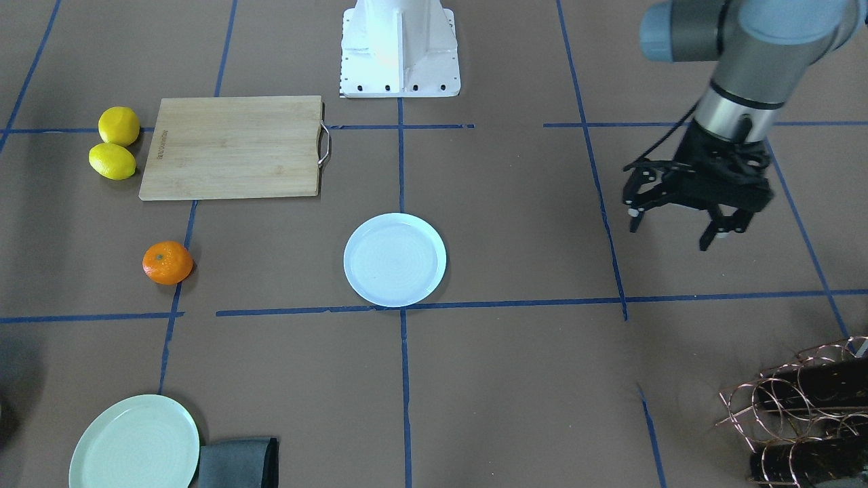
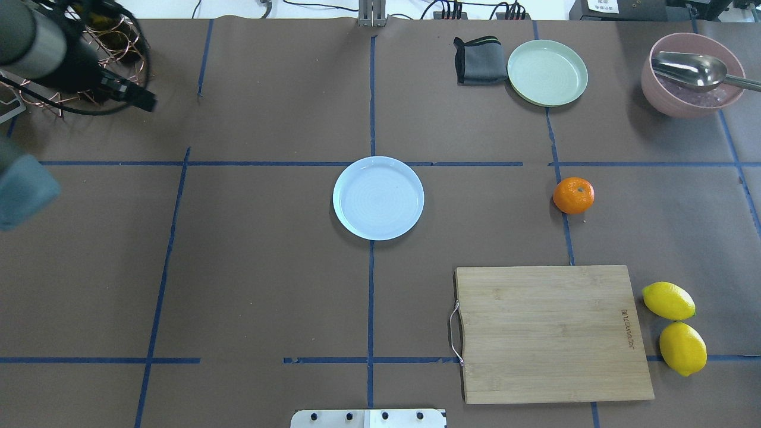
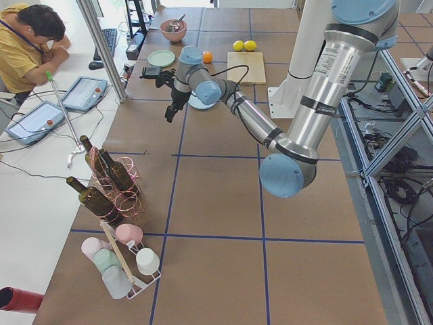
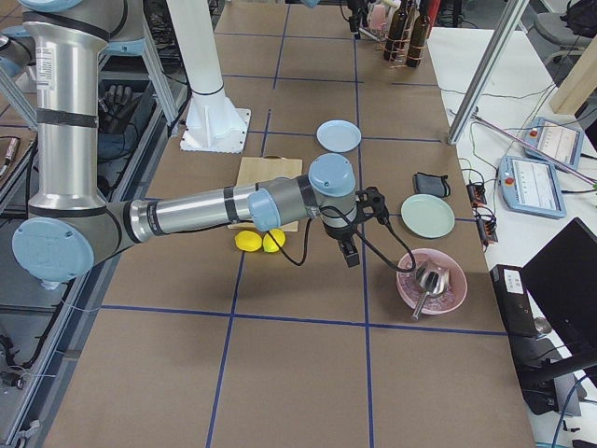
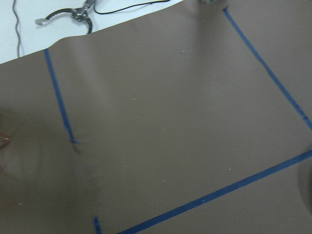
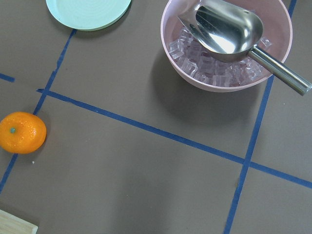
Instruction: Pick orange to plate
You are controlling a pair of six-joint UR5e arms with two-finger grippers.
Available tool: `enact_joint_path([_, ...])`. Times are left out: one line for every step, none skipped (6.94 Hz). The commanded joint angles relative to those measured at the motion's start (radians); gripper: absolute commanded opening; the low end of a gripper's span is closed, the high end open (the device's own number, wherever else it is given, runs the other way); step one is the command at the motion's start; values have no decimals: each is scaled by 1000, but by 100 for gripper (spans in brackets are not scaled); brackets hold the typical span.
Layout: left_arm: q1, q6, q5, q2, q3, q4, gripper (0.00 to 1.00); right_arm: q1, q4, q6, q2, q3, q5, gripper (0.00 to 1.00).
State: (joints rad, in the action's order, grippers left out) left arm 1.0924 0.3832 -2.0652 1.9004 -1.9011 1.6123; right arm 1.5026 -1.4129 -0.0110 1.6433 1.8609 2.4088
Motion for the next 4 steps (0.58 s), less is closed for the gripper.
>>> enact_joint_path([259, -345, -169, -98, 58, -234, 100, -4, 2, 3, 6, 3, 3, 100])
enact_joint_path([361, -509, -209, -130, 110, -334, 100, -7, 3, 0, 3, 3, -2, 100])
enact_joint_path([450, -624, -252, -244, 123, -325, 100, -37, 2, 3, -14, 7, -4, 100])
enact_joint_path([483, -629, -269, -280, 134, -316, 100, -60, 3, 3, -23, 18, -4, 100])
